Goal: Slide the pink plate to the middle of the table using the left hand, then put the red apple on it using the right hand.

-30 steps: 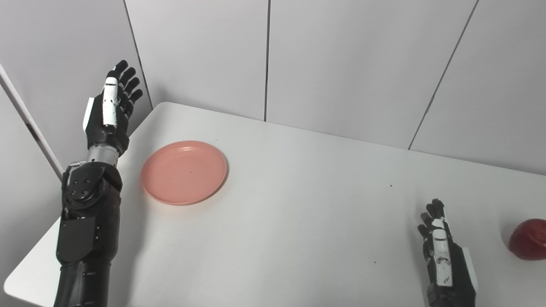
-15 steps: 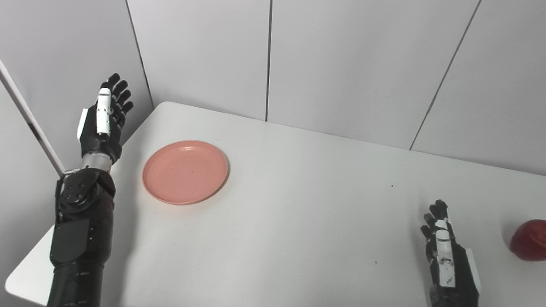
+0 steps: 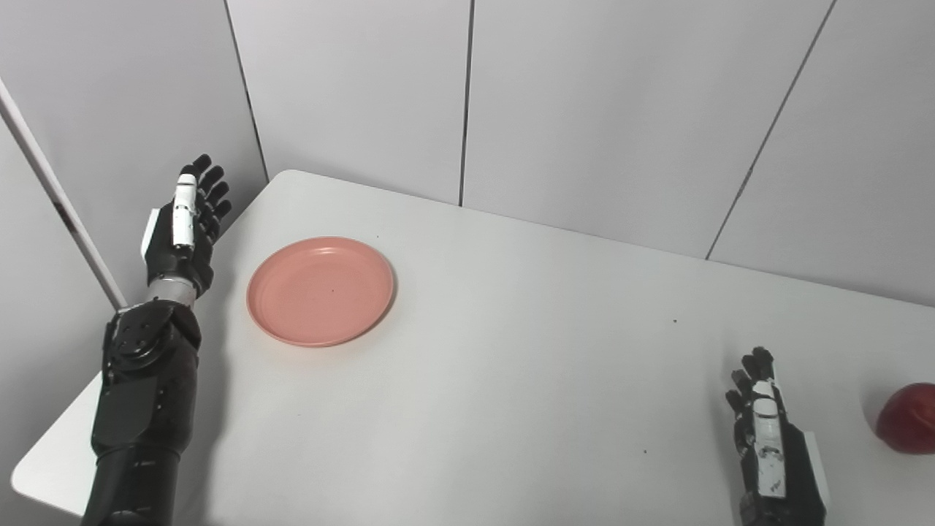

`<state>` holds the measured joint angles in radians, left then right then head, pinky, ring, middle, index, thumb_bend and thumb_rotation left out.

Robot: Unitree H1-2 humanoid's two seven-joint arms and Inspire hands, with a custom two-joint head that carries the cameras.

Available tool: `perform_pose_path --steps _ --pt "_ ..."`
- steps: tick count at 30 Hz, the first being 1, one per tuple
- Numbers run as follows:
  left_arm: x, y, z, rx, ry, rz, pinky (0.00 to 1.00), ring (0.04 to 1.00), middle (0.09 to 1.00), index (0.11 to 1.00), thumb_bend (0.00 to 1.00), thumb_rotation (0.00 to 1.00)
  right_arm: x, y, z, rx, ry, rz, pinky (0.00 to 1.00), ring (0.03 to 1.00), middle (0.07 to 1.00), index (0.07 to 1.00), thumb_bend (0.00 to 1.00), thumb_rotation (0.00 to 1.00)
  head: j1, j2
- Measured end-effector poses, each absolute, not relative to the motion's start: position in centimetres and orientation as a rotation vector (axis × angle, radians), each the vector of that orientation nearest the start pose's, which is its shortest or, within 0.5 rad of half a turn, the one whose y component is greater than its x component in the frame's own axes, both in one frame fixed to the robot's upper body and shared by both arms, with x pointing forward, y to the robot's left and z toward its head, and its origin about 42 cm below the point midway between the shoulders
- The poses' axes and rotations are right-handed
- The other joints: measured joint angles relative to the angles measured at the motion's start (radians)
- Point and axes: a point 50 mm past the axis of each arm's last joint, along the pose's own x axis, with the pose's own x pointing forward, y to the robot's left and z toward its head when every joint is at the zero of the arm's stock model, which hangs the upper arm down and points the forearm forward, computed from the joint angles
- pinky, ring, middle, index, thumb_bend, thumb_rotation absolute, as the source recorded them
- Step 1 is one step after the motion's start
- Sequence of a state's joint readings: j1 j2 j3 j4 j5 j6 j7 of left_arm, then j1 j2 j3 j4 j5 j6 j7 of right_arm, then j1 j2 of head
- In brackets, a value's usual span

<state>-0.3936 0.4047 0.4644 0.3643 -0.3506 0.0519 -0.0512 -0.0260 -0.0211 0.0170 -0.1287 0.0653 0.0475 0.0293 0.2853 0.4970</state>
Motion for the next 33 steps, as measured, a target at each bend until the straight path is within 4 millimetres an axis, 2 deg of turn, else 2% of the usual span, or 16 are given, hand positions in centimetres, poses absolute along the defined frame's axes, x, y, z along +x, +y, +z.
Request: perform_pose_path --steps 15,23,33 --pt "37.9 45.8 17.4 -0.128 -0.11 0.382 0.95 0.952 0.939 0.912 0.3 1.0 29.1 -20.8 13.5 0.049 -0.106 0.059 1.0 1.0 1.0 1.0 0.16 1.0 -0.002 0.005" --pt "37.8 45.9 17.0 -0.13 -0.099 0.388 0.94 0.922 0.906 0.88 0.28 1.0 29.1 -20.9 13.5 0.045 -0.106 0.06 1.0 1.0 1.0 1.0 0.16 1.0 0.0 0.006" --pt "37.5 45.7 16.4 -0.147 -0.089 0.368 0.96 0.944 0.925 0.898 0.29 1.0 29.1 -21.0 13.5 0.044 -0.105 0.06 1.0 1.0 1.0 1.0 0.16 1.0 0.0 0.008"
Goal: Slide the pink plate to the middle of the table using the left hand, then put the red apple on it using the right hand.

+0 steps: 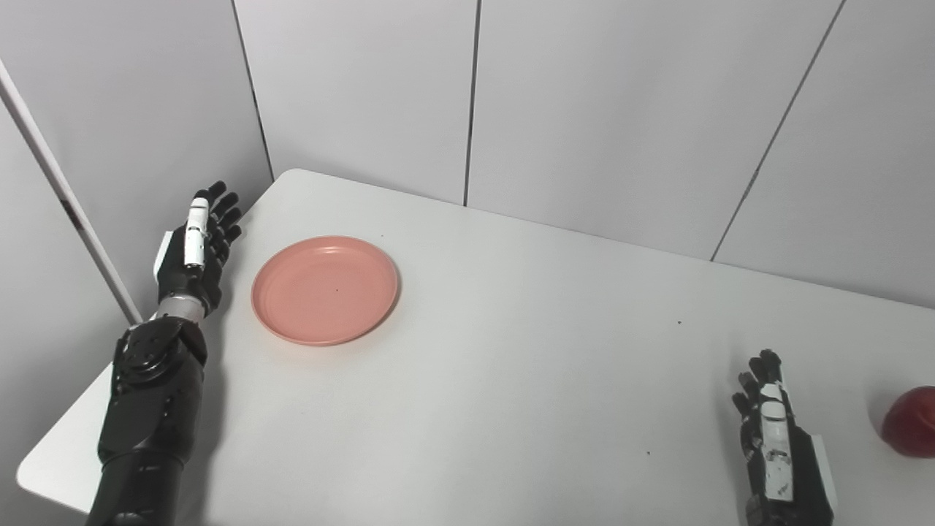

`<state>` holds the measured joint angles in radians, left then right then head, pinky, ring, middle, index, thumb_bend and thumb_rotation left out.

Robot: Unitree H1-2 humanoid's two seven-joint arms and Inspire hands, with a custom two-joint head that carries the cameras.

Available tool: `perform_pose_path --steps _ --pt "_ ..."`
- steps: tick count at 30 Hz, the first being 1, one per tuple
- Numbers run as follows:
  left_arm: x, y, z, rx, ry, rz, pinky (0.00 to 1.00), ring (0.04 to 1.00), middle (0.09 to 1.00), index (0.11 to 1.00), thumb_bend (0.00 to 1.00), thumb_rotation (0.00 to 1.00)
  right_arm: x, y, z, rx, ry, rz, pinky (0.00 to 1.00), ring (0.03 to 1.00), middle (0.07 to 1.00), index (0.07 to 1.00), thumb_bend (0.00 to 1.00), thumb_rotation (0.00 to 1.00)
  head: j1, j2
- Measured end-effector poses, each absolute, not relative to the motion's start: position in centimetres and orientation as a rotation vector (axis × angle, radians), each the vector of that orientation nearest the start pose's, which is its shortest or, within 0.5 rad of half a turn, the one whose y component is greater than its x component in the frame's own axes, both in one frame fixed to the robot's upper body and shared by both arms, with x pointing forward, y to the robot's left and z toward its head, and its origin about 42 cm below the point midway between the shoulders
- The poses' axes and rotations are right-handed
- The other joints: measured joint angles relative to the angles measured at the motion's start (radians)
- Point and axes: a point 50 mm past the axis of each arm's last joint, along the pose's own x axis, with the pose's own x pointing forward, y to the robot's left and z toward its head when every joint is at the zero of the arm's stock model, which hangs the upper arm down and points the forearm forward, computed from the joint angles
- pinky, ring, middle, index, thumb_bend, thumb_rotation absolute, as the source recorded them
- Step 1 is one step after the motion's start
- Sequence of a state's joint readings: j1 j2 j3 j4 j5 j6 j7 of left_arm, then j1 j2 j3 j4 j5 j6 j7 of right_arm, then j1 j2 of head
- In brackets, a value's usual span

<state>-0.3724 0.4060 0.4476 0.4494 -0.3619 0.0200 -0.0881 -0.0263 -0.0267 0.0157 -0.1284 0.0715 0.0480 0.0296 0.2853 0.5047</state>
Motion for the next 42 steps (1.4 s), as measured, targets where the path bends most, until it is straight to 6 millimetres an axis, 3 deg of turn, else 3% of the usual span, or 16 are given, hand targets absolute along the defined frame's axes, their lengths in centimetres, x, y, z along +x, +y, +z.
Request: perform_pose_path --steps 11,24,42 --pt "37.3 44.9 15.1 -0.139 -0.045 0.292 0.96 0.953 0.943 0.929 0.29 1.0 29.1 -21.0 13.5 0.044 -0.104 0.059 1.0 1.0 1.0 1.0 0.17 1.0 0.0 0.005" --pt "37.4 44.7 14.1 -0.114 -0.057 0.252 0.96 0.951 0.942 0.919 0.37 1.0 29.1 -21.0 13.5 0.042 -0.104 0.059 1.0 1.0 1.0 1.0 0.16 1.0 -0.002 0.009" --pt "37.8 43.7 14.0 -0.109 -0.053 0.219 0.96 0.952 0.948 0.929 0.36 1.0 29.1 -21.0 13.5 0.036 -0.104 0.058 1.0 1.0 1.0 1.0 0.17 1.0 0.0 0.014"
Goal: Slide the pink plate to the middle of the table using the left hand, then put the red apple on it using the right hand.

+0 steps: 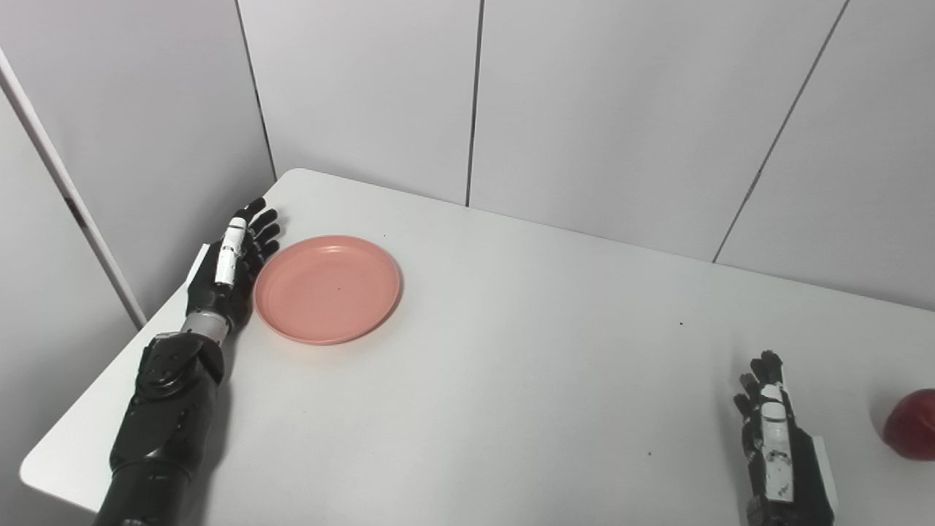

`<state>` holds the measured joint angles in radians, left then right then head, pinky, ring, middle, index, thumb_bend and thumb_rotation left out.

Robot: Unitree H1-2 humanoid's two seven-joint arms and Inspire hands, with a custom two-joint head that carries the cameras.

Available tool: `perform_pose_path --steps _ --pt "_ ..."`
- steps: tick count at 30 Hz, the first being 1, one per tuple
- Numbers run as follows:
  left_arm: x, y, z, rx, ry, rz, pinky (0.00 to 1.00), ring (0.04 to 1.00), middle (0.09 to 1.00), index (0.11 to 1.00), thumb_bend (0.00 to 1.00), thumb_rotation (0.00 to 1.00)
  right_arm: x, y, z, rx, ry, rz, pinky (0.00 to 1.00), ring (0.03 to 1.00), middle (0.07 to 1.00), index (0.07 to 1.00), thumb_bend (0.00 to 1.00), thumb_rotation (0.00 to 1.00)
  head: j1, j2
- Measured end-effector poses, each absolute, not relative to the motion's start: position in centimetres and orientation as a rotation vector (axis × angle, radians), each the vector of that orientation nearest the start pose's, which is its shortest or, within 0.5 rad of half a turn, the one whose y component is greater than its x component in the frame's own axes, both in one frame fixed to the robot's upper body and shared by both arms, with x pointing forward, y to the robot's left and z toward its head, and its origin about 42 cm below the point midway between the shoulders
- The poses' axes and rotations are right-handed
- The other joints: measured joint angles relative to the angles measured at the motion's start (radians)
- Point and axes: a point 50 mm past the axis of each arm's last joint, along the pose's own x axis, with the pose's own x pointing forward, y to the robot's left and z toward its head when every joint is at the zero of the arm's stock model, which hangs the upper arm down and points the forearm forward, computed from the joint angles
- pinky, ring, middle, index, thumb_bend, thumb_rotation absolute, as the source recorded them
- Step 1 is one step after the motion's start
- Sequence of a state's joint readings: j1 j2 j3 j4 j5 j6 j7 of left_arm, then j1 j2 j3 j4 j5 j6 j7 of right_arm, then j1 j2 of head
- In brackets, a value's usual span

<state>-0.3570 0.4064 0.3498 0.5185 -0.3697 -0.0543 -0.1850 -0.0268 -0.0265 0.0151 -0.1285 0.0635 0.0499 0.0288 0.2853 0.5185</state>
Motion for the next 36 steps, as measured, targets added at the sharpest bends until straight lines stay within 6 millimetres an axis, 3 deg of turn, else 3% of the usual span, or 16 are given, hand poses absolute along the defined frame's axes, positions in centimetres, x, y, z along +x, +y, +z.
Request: perform_pose_path --steps 22,36 --pt "38.4 39.5 14.3 -0.168 -0.04 0.151 0.91 0.907 0.904 0.882 0.33 1.0 29.1 -21.1 13.5 0.033 -0.104 0.057 1.0 1.0 1.0 1.0 0.17 1.0 -0.002 0.003" --pt "38.7 36.8 14.6 -0.191 -0.018 0.101 0.94 0.937 0.93 0.904 0.31 1.0 29.1 -21.0 13.5 0.036 -0.104 0.057 1.0 1.0 1.0 1.0 0.16 1.0 -0.005 0.006"
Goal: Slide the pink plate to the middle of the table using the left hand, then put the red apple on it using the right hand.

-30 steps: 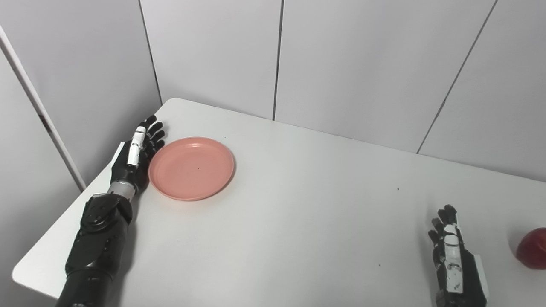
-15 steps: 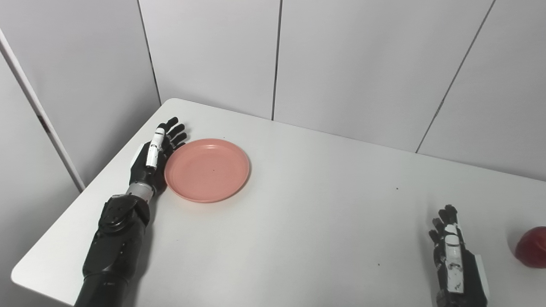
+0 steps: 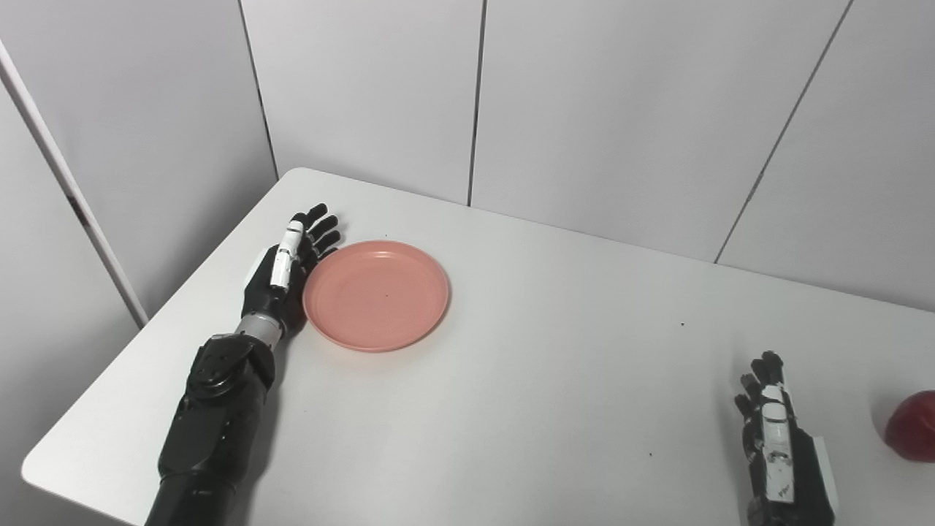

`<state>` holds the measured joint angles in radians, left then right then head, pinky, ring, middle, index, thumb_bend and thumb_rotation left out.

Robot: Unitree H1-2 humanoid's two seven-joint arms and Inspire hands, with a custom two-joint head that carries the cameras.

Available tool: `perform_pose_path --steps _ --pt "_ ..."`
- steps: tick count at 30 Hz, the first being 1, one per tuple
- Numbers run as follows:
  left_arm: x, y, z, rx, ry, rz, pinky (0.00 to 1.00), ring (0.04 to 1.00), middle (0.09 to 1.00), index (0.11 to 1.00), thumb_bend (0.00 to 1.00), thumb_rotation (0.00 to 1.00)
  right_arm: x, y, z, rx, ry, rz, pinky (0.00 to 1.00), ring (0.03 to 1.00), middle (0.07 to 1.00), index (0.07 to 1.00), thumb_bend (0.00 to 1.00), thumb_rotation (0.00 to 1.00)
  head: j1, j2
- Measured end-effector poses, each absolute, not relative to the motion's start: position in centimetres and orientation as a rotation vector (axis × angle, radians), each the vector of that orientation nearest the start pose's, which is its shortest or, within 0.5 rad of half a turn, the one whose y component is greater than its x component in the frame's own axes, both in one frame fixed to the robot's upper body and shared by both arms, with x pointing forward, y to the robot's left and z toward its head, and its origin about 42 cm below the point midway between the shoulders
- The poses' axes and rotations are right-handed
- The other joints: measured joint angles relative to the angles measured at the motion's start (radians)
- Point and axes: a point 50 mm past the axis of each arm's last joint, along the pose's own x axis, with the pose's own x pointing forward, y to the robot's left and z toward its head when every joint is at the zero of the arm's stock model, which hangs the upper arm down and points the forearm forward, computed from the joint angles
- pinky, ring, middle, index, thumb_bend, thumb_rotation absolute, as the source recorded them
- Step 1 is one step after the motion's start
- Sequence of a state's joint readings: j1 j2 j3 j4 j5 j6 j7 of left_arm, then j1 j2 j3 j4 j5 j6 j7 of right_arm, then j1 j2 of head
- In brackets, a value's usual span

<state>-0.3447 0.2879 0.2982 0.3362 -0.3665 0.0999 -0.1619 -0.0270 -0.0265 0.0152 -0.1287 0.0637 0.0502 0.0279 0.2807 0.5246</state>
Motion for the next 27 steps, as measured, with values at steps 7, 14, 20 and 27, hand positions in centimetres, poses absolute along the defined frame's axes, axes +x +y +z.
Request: perform_pose_path --steps 7,14,20,27 --pt "38.8 35.8 14.5 -0.205 -0.016 0.086 0.95 0.949 0.944 0.92 0.31 1.0 29.1 -21.0 13.5 0.037 -0.104 0.058 1.0 1.0 1.0 1.0 0.16 1.0 -0.002 0.002" --pt "39.0 34.7 14.2 -0.201 -0.005 0.053 0.95 0.94 0.932 0.911 0.31 1.0 29.2 -20.9 13.5 0.036 -0.099 0.058 1.0 1.0 1.0 1.0 0.19 1.0 -0.008 0.005" --pt "39.5 33.3 14.1 -0.22 -0.007 0.035 0.94 0.935 0.928 0.904 0.31 1.0 29.1 -20.9 13.6 0.036 -0.093 0.059 1.0 1.0 1.0 1.0 0.2 1.0 -0.009 0.005" --pt "40.3 32.0 13.9 -0.235 -0.008 0.003 0.94 0.934 0.929 0.906 0.32 1.0 29.1 -21.0 13.6 0.035 -0.093 0.059 1.0 1.0 1.0 1.0 0.2 1.0 -0.012 0.009"
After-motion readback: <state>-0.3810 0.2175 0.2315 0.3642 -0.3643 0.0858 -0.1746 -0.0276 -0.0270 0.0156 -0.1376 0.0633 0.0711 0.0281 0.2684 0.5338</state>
